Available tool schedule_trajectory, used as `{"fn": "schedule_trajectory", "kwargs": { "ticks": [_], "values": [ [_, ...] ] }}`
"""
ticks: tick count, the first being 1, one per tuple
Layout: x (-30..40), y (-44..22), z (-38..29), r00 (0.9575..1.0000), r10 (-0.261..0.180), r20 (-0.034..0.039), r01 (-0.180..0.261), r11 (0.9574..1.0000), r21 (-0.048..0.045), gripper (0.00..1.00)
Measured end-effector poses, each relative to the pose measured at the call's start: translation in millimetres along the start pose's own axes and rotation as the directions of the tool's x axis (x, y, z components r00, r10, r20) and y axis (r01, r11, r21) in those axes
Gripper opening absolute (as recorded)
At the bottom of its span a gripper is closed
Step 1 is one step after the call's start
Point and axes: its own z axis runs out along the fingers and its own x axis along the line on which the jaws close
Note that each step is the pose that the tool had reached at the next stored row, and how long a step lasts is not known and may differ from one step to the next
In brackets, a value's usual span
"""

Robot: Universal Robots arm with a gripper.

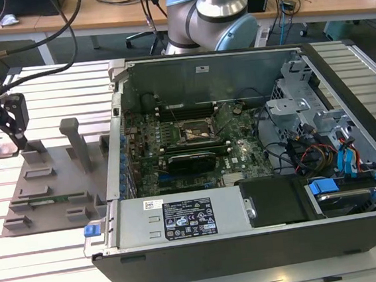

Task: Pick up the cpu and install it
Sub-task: 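Pick up the cpu and move it towards the insertion slot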

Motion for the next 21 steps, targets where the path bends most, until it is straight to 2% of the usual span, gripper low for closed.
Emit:
{"fn": "schedule_trajectory", "kwargs": {
  "ticks": [21],
  "values": [
    [-0.3,-0.4,-10.6,1.0,0.0,0.0,0.0,1.0,0.0001,0.55]
  ]
}}
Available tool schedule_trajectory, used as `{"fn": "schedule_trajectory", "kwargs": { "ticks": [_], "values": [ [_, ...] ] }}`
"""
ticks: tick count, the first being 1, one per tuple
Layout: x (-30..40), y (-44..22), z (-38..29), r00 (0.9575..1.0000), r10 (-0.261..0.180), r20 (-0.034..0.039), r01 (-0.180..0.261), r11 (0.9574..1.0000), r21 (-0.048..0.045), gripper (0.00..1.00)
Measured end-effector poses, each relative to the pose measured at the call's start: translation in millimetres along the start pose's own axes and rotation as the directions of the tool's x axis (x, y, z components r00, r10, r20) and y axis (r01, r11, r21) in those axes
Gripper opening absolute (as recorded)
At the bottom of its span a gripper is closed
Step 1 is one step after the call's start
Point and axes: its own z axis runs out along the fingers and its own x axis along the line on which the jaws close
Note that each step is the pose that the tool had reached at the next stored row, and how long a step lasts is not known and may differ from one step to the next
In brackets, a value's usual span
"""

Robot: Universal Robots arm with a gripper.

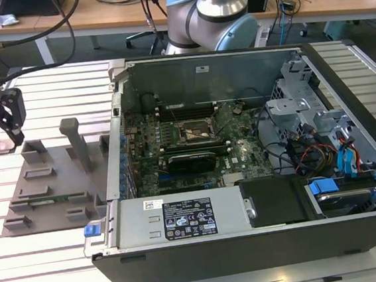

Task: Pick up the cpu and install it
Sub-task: 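Pick up the cpu and move it towards the insertion slot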

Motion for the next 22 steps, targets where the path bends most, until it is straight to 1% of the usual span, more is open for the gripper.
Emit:
{"fn": "schedule_trajectory", "kwargs": {
  "ticks": [10,16,20,22],
  "values": [
    [-0.1,-0.2,-5.0,1.0,0.0,-0.0001,0.0,1.0,0.0,0.55],
    [-0.2,-0.4,-10.7,1.0,0.0,0.0,0.0,1.0,0.0,0.55],
    [-0.4,-0.6,-18.5,1.0,0.0,-0.0001,0.0,1.0,0.0,0.55],
    [-0.5,-0.9,-25.8,1.0,0.0,0.0,0.0,1.0,0.0,0.55]
  ]
}}
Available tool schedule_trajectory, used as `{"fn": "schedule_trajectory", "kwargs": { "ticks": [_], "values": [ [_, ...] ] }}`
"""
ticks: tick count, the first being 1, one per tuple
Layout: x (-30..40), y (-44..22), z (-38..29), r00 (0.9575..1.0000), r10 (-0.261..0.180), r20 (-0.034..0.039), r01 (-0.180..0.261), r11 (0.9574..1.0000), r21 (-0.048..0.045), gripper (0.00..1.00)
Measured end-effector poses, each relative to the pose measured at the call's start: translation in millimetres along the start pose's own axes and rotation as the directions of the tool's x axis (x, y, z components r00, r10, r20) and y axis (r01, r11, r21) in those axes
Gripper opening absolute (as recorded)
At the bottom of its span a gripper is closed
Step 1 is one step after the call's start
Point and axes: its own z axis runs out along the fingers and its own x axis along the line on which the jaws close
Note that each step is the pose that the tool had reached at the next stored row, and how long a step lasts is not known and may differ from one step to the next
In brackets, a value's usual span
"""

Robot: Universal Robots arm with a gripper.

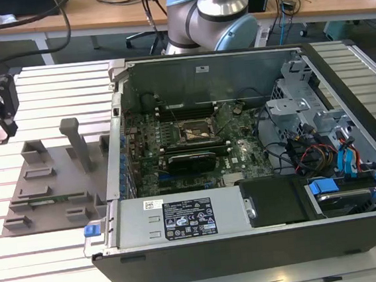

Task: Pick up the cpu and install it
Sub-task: 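Pick up the cpu and move it towards the insertion slot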

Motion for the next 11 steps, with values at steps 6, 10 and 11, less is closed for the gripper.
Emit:
{"fn": "schedule_trajectory", "kwargs": {
  "ticks": [6,10,11],
  "values": [
    [-0.4,-0.7,-19.7,1.0,0.0,0.0,0.0,1.0,0.0,0.55],
    [-0.7,-1.1,-31.9,1.0,0.0,-0.0001,0.0,1.0,0.0001,0.55],
    [-0.8,-1.2,-36.2,1.0,0.0,0.0,0.0,1.0,0.0001,0.55]
  ]
}}
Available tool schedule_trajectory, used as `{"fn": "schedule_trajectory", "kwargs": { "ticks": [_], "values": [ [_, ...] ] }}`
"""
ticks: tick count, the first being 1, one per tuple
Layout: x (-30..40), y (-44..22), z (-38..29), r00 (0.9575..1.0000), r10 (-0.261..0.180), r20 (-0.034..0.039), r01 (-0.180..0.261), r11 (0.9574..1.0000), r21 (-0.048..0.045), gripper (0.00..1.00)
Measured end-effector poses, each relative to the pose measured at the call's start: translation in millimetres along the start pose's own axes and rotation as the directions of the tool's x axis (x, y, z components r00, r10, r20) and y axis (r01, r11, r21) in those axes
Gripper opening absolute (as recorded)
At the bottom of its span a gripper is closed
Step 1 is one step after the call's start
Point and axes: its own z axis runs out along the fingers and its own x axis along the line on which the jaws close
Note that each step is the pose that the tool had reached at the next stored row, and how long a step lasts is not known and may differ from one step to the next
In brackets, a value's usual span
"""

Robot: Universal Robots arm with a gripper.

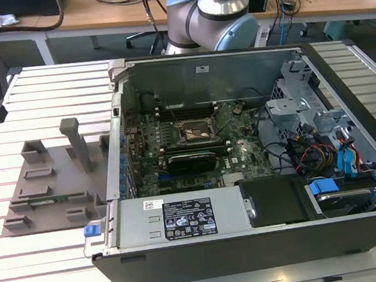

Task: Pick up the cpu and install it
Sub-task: 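Pick up the cpu and move it towards the insertion slot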

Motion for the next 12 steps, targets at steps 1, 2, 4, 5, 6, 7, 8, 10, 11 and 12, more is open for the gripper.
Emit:
{"fn": "schedule_trajectory", "kwargs": {
  "ticks": [1,2,4,5,6,7,8,10,11,12],
  "values": [
    [-0.1,-0.1,-3.6,1.0,0.0,0.0001,0.0,1.0,-0.0001,0.55],
    [-0.2,-0.2,-6.8,1.0,0.0,0.0,0.0,1.0,0.0,0.55],
    [-0.3,-0.5,-14.5,1.0,0.0,0.0,0.0,1.0,0.0,0.55],
    [-0.4,-0.6,-17.0,1.0,0.0,0.0,0.0,1.0,0.0,0.55],
    [-0.4,-0.7,-19.5,1.0,0.0,0.0001,0.0,1.0,-0.0001,0.55],
    [-0.5,-0.8,-23.1,1.0,0.0,0.0,0.0,1.0,-0.0001,0.55],
    [-0.5,-0.8,-24.2,1.0,0.0,0.0003,0.0,1.0,-0.0002,0.55],
    [-0.6,-0.8,-24.3,1.0,0.0,0.0001,0.0,1.0,-0.0002,0.55],
    [-0.6,-0.8,-24.4,1.0,0.0,0.0001,0.0,1.0,-0.0001,0.55],
    [-0.6,-0.8,-24.4,1.0,0.0,0.0,0.0,1.0,-0.0001,0.55]
  ]
}}
